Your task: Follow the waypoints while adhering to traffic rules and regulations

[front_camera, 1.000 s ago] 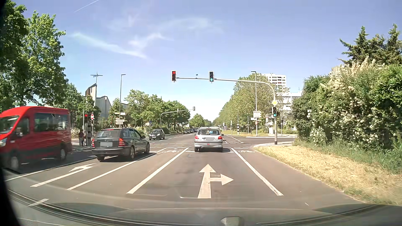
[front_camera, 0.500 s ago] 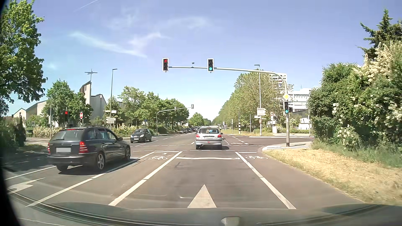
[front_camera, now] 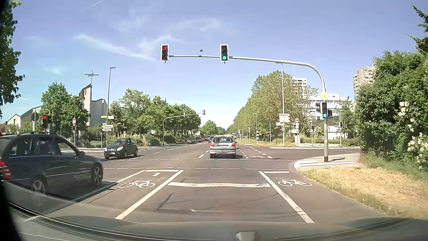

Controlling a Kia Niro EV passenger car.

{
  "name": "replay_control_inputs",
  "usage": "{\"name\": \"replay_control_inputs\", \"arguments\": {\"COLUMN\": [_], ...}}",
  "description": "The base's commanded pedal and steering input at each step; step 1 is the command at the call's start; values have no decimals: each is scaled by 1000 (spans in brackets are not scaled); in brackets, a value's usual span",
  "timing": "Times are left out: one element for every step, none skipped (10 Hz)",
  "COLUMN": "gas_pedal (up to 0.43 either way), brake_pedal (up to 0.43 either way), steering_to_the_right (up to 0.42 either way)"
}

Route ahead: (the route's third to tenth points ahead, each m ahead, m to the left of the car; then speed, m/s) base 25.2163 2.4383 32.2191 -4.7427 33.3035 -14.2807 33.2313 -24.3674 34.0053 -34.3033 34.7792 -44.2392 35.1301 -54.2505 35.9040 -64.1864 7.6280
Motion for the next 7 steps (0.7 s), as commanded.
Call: {"name": "replay_control_inputs", "arguments": {"gas_pedal": [0,0,0,0,0,0,0], "brake_pedal": [30,30,30,30,30,30,30], "steering_to_the_right": [-1,-1,0,1,6,13,29]}}
